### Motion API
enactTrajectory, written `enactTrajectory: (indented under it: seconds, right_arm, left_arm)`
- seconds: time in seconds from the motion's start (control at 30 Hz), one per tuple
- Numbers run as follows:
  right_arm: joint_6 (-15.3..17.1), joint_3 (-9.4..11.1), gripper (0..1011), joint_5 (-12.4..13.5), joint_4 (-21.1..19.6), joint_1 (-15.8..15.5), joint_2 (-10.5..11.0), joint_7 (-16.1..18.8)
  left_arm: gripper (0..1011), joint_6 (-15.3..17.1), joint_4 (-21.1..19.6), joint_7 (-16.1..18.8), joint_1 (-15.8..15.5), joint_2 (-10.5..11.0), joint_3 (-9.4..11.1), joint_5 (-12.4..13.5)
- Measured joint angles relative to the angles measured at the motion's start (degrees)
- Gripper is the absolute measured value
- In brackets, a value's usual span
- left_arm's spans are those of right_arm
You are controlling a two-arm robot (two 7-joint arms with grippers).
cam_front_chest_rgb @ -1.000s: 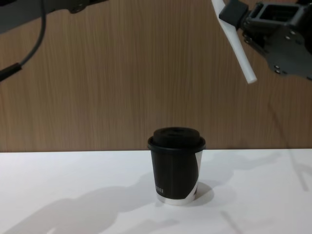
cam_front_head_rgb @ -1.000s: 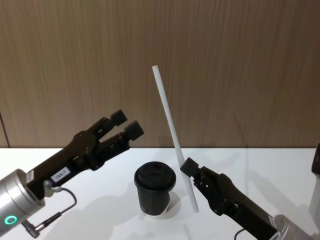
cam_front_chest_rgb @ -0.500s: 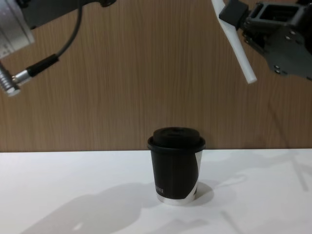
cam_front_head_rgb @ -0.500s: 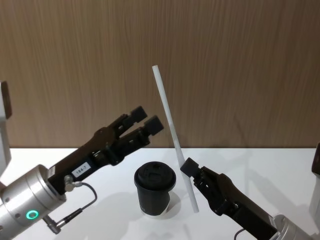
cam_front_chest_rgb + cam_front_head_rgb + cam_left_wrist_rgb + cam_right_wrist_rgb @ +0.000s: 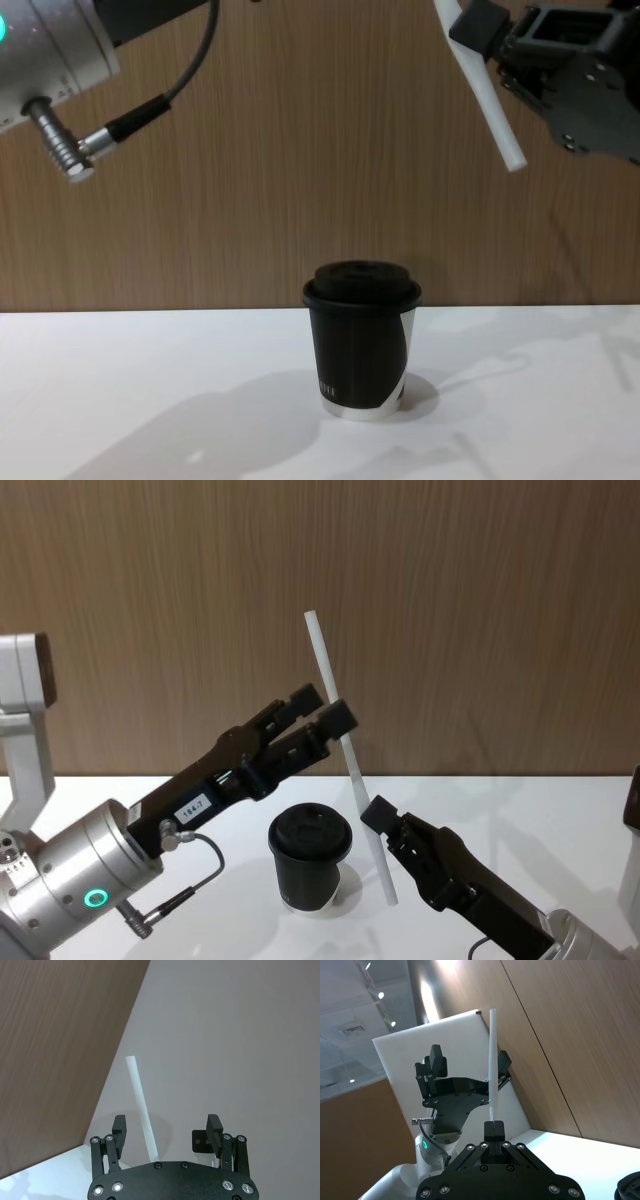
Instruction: Pick up the straw with one hand, pass it to the other hand, and insert it into the cup.
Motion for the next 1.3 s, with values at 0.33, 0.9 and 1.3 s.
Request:
enactTrajectory:
  seconds: [0.33, 0.9, 1.3]
  right_arm:
    - [0.0, 0.0, 0, 0.0, 0.0, 0.0, 0.0, 0.0]
    - [0.0, 0.0, 0, 0.0, 0.0, 0.0, 0.0, 0.0]
    - [0.0, 0.0, 0, 0.0, 0.0, 0.0, 0.0, 0.0]
  left_arm:
    - [1003, -0.2, 1.1, 0.3, -1.5, -0.8, 1.5, -0.1]
    - [786, -1.6, 2.2, 1.4, -2.9, -1.3, 3.2, 0.4]
    - [423, -2.5, 2.2, 2.1, -3.1, -1.0, 3.6, 0.4]
